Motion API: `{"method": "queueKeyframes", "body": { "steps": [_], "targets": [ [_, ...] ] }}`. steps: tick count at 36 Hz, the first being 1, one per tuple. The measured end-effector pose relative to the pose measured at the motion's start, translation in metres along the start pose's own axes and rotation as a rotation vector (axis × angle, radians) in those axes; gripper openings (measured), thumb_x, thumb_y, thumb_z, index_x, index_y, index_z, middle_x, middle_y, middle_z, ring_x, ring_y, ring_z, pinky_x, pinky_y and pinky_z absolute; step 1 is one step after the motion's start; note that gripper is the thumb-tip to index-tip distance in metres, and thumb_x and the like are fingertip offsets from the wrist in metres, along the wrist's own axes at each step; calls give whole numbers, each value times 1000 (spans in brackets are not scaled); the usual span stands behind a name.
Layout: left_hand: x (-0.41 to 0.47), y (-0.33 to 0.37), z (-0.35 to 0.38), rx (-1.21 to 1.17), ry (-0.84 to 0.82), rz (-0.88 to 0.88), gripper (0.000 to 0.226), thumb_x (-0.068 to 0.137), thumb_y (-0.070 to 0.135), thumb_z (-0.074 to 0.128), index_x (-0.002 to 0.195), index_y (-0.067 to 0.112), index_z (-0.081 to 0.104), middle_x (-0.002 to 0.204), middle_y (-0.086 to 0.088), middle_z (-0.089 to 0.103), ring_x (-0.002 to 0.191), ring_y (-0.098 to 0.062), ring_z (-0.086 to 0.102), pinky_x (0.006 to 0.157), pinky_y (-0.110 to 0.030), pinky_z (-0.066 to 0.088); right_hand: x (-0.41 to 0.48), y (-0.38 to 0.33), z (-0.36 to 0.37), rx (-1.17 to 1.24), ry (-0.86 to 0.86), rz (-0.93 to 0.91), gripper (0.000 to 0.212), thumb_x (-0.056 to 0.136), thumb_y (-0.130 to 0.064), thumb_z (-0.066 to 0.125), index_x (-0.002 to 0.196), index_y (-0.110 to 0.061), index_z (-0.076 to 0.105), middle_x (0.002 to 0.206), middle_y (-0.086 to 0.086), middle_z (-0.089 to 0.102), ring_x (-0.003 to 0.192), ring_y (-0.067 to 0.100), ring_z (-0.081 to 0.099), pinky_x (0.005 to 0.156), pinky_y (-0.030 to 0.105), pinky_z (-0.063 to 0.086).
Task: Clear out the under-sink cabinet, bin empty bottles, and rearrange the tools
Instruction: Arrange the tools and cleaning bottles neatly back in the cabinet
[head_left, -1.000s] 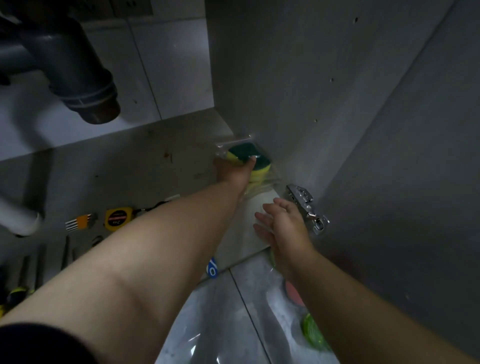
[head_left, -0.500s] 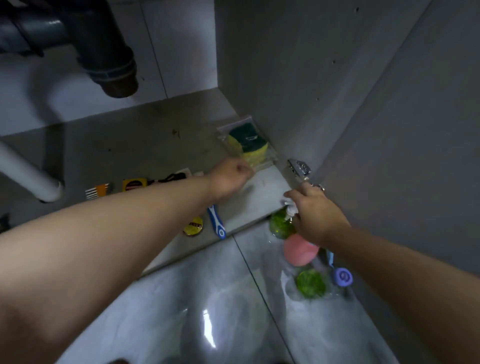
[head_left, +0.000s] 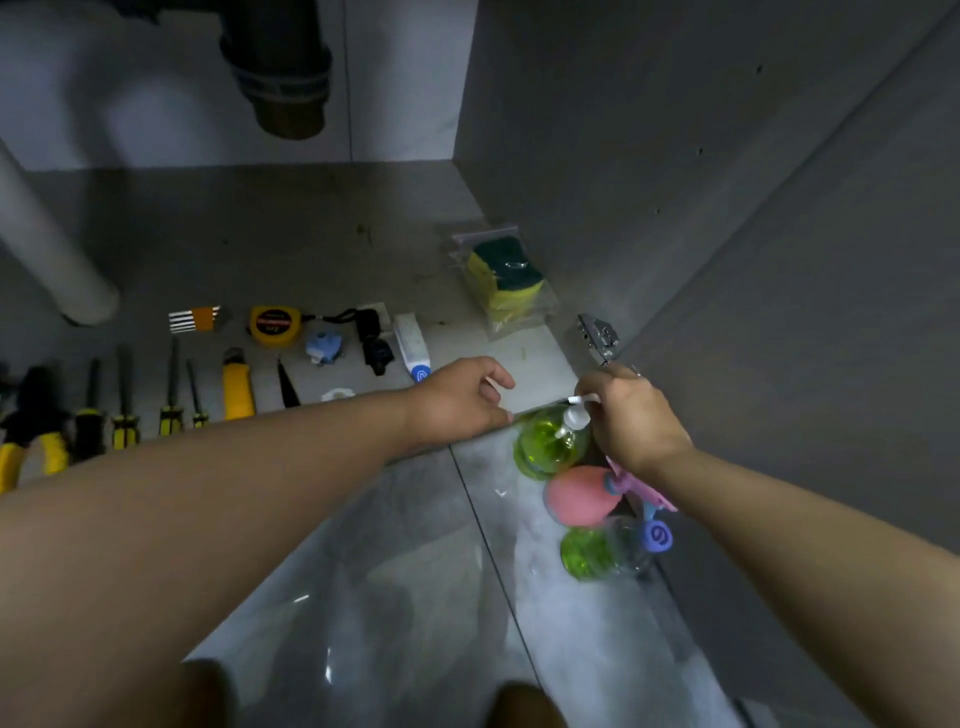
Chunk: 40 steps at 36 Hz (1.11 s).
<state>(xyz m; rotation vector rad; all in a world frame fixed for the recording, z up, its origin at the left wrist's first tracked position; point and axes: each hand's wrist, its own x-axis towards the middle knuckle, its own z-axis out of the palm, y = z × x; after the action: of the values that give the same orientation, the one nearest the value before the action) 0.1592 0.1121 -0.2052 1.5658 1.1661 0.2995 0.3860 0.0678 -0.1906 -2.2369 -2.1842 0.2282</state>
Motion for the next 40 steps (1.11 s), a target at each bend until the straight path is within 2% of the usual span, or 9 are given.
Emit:
{"method": "queueKeyframes", "body": {
  "steps": [3,7,10,15,18,21,24,32,40],
  "targets": [
    [5,-6,15,-37,-2,19,65,83,20,83,139,27,50,129,-8,57,106,-17,60,89,-24,49,-9,-5,-27,46,84,-69,22,86,-10,59,103,-22,67,107,6,59,91,39,64,77,42,54],
    [11,-4,26,62,-10,77,107,72,29,91,157,33,25,149,-11,42,134,-22,47,108,-29,43,-14,-14,-65,73,123,-207,18,88,-12,62,103,-20,67,99,3,60,90,30,62,79,39,53],
    [11,3,26,109,12,130,120,65,37,94,159,36,19,153,-10,35,142,-22,40,115,-36,40,-18,-23,-89,116,159,-285,17,88,-9,65,102,-19,67,87,-7,53,84,20,58,75,28,45],
    [8,8,16,215,72,237,105,63,41,95,149,29,36,144,-6,48,133,-20,50,109,-33,44,-22,-27,-105,344,165,-254,14,91,-12,67,100,-23,68,90,-2,65,82,18,67,80,39,54],
    [6,4,7,284,146,234,101,60,46,94,145,32,42,139,-2,54,126,-19,55,104,-32,48,-23,-22,-92,418,118,-82,30,89,-20,72,117,-24,61,104,-2,65,89,16,66,87,35,55],
    [5,-3,-2,213,222,166,104,58,52,94,146,34,42,137,-1,56,123,-20,56,101,-31,49,-24,-4,-66,144,-158,152,57,86,-37,72,134,-16,49,125,11,58,112,27,59,99,35,47],
    [6,-7,-11,91,281,121,97,55,53,94,138,38,46,126,6,61,113,-16,59,93,-27,49,-36,6,-38,-149,-419,276,50,89,-54,61,120,-16,58,124,17,63,114,33,62,96,39,50],
    [13,-19,-36,-155,467,101,87,58,46,95,132,33,51,102,23,59,93,-2,59,73,-15,43,-53,7,3,-262,-315,354,32,96,-45,52,113,-20,62,114,13,68,107,35,67,79,34,49],
    [34,-19,-63,-259,525,88,81,66,35,94,132,25,48,120,5,64,110,-18,63,96,-34,54,-26,-24,-56,-327,8,161,51,93,-67,43,102,-23,66,98,13,71,92,37,70,70,36,51]
  ]
}}
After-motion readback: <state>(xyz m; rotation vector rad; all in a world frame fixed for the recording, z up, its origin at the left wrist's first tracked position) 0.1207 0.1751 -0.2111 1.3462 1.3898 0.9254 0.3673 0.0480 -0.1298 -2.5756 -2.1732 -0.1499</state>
